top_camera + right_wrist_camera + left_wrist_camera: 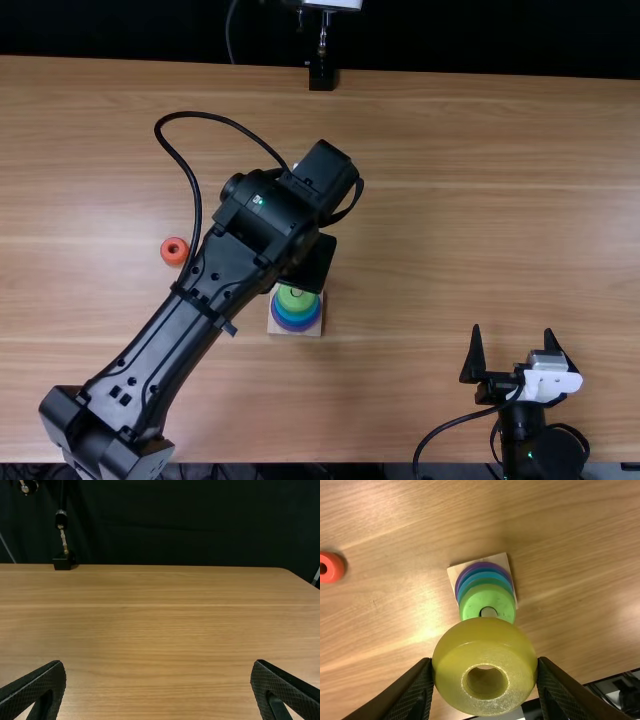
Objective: Build the Hanoi tower: stack the rings onto the peg from bottom to top in this color order: purple, dark blue, light blue, dark green, light green, yellow, orange.
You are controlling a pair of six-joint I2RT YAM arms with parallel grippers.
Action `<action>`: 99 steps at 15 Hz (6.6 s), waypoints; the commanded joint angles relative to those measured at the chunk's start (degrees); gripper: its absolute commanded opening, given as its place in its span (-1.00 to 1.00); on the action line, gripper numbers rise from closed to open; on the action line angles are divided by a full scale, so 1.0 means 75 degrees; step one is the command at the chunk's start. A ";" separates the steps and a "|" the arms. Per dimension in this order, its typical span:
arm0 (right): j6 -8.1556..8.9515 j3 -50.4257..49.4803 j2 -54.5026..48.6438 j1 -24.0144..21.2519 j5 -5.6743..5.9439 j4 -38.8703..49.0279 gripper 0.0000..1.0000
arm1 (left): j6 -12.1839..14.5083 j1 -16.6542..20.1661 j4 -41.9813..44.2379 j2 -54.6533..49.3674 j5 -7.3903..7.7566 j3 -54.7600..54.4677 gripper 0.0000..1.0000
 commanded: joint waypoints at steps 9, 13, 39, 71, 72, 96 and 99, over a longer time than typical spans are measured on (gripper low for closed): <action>0.0060 -0.0100 -0.0098 -0.0057 0.0128 -0.0146 1.00 | -0.0073 -0.0200 -0.0015 0.0208 0.0034 0.0285 -1.00; 0.0060 -0.0112 -0.0098 -0.0057 0.0128 -0.0146 1.00 | -0.0087 -0.0235 -0.0015 0.0208 0.0034 0.0261 -1.00; 0.0060 -0.0112 -0.0098 -0.0046 0.0128 -0.0146 1.00 | -0.0059 0.0011 0.0857 0.0243 0.0048 -0.0934 1.00; 0.0060 -0.0112 -0.0098 -0.0046 0.0128 -0.0146 1.00 | 0.2725 0.4206 0.5990 0.0536 0.0020 -0.5282 1.00; 0.0060 -0.0112 -0.0098 -0.0046 0.0128 -0.0146 1.00 | 0.2725 0.4206 0.5990 0.0606 0.0020 -0.5270 1.00; 0.0060 -0.0112 -0.0098 -0.0057 0.0128 -0.0146 1.00 | 0.2725 0.4159 0.5990 0.0817 -0.0036 -0.5340 -1.00; 0.0060 -0.0112 -0.0098 -0.0057 0.0128 -0.0146 1.00 | 0.2683 0.3972 0.5891 0.0747 0.0020 -0.5235 -1.00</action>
